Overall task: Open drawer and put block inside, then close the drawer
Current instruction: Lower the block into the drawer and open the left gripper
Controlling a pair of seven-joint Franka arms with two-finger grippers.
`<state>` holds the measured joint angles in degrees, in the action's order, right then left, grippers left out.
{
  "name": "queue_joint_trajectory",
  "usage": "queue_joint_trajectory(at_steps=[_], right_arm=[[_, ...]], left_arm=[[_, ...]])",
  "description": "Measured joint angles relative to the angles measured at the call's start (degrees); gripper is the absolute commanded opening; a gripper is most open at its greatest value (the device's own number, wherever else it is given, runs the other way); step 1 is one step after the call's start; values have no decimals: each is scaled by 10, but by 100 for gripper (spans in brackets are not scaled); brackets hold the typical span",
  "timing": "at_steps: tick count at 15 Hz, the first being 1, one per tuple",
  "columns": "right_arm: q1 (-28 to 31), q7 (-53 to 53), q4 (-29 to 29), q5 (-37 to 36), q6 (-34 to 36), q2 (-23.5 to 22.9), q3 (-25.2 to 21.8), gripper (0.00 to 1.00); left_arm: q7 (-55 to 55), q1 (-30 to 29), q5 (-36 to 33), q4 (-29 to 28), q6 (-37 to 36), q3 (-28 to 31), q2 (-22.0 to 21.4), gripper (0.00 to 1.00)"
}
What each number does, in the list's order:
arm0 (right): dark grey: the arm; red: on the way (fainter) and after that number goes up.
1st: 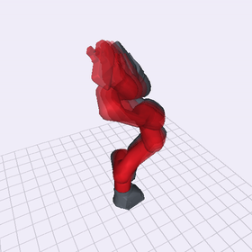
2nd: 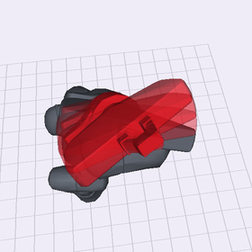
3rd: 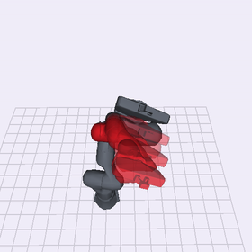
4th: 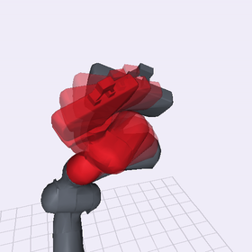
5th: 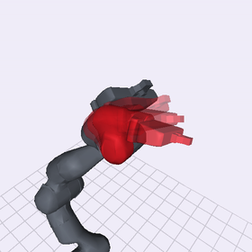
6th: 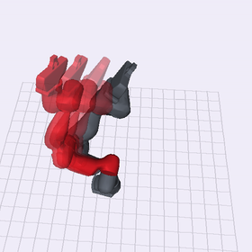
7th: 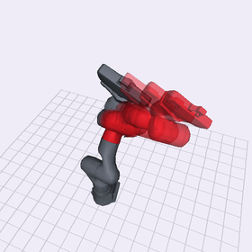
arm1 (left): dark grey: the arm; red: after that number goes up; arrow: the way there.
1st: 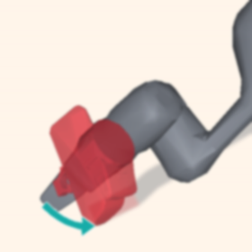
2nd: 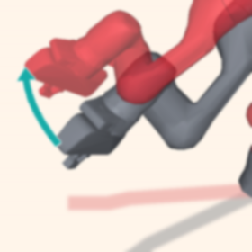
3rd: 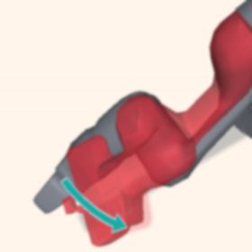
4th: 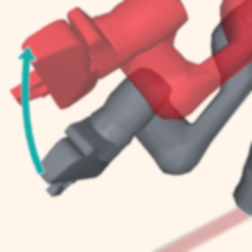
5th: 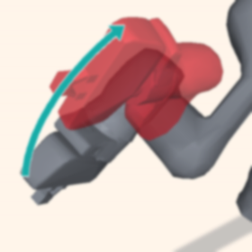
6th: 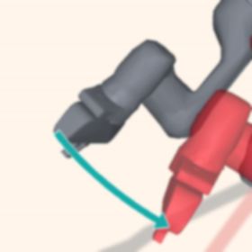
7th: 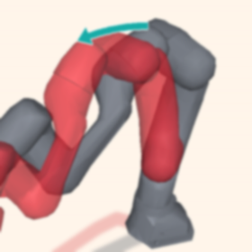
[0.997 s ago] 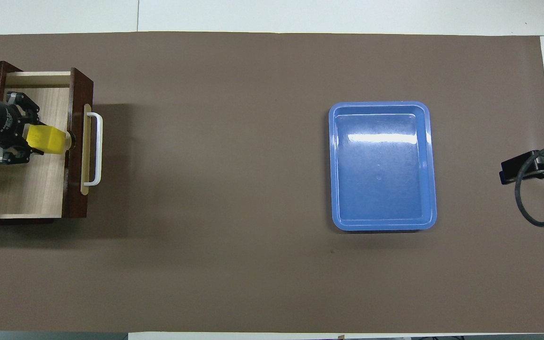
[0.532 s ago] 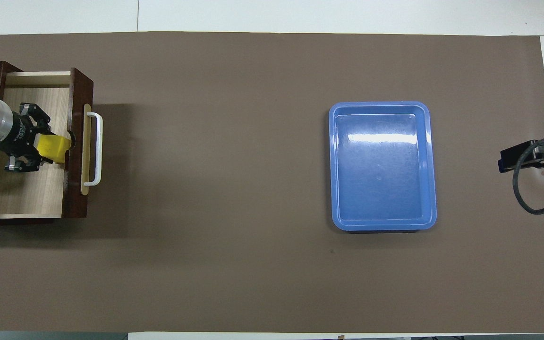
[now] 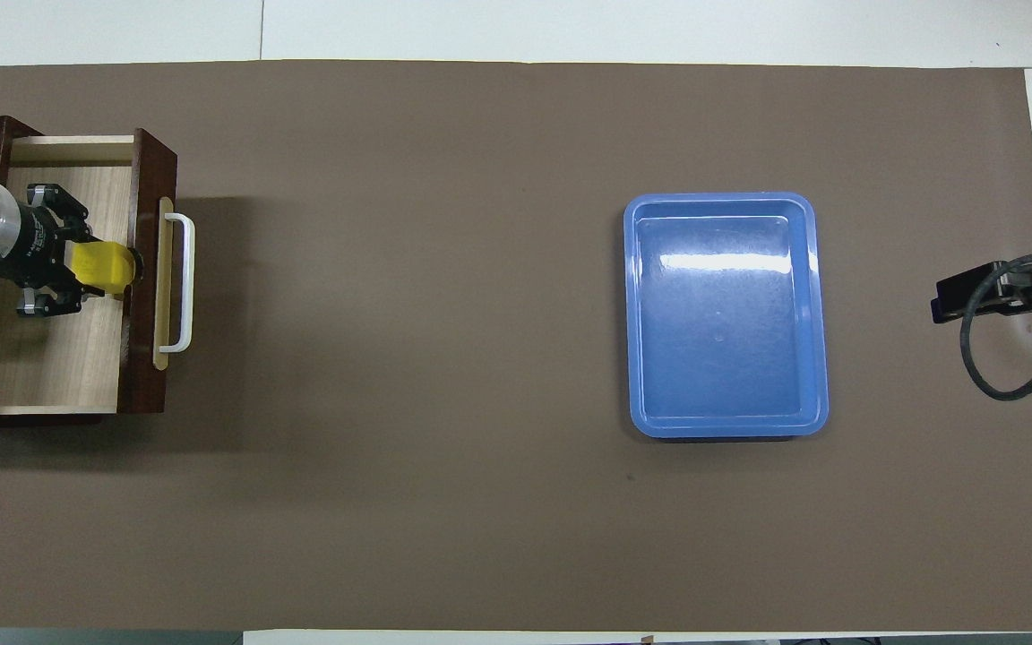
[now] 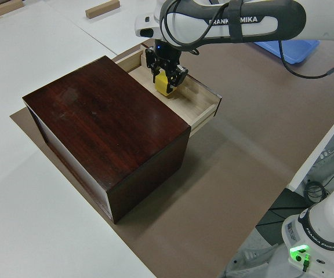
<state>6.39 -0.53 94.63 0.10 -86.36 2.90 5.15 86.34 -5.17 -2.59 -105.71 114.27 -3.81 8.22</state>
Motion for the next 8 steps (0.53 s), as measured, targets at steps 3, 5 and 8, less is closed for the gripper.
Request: queue_joint_trajectory(at_steps=[3,5,8], right_arm=[[0,0,0,0,0,0,0,100],[0,0,0,0,-4,0,0,100],[0,0,2,0,-5,0,0,100]], left_arm=[[0,-4,0,-7,5,0,0,100],[0,-4,0,-16,10,0,-2,100],[0,-4,0,-10,9,0,-6,100]])
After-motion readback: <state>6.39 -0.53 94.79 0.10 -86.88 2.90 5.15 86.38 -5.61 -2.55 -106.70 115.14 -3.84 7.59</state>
